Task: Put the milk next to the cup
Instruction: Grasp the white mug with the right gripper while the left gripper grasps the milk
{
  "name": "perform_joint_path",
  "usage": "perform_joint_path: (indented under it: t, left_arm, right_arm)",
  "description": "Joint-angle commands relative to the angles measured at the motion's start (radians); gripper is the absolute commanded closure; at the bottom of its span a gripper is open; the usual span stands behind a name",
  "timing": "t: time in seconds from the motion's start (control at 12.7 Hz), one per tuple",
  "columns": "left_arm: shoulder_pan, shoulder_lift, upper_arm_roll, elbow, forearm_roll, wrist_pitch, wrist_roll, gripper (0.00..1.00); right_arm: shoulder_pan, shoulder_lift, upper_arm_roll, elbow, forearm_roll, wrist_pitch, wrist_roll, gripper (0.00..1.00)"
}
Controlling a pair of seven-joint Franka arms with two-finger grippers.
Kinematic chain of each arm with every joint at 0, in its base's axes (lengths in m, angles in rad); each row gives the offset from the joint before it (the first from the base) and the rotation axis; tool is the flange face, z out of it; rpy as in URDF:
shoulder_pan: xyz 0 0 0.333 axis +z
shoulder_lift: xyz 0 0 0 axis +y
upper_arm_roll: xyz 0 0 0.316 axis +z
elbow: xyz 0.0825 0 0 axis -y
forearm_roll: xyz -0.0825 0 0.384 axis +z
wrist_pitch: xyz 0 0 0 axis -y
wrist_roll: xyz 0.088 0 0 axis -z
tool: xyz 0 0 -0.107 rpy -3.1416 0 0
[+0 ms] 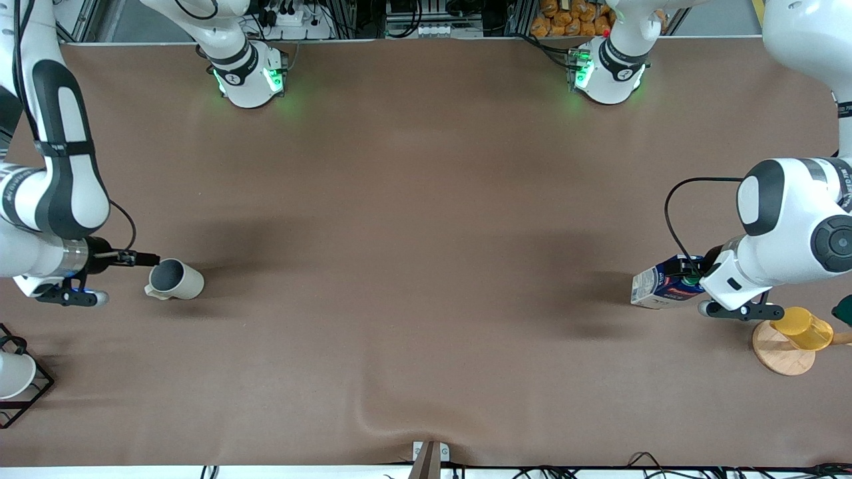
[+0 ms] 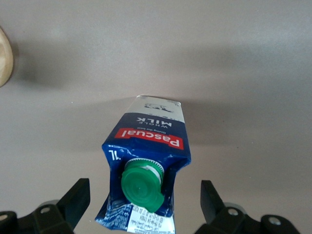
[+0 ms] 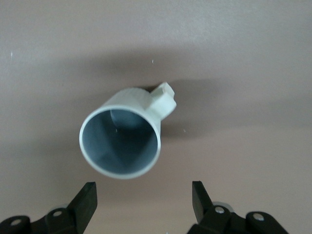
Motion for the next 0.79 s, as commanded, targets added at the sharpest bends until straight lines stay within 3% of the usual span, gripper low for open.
perform_joint_path:
  t: [0.0,0.16,0.32,0.39,0.47,0.55,0.71]
  left_arm:
    - [0.008,0.022,-0.003,0.002,0.01,0.008,0.019,0.0]
    - [0.003,0.028,-0.003,0.0,0.01,0.004,0.018,0.0]
    - [-0.001,0.026,-0.003,0.0,0.01,-0.002,0.018,0.26]
    - [-0.001,0.026,-0.003,0.0,0.01,-0.004,0.018,0.39]
    - [-0.001,0.026,-0.003,0.002,0.008,-0.004,0.018,0.51]
    - [-0.003,0.026,-0.003,0.005,0.008,-0.004,0.016,0.6]
    - [-0.006,0.026,-0.003,0.009,0.007,-0.004,0.009,0.63]
  right_arm:
    - [-0.022,0.066,0.014,0.01,0.025,0.063,0.002,0.19]
    - [-0.022,0.083,0.014,0.012,0.028,0.08,0.002,0.36]
    - [-0.022,0.086,0.014,0.013,0.029,0.08,0.002,0.66]
    - [-0.023,0.086,0.015,0.013,0.029,0.078,0.003,0.91]
    - [-0.023,0.084,0.015,0.015,0.029,0.074,0.003,1.0]
    - [-0.023,0.084,0.015,0.016,0.029,0.071,0.018,1.0]
    - [-0.013,0.08,0.015,0.019,0.031,0.066,0.038,1.0]
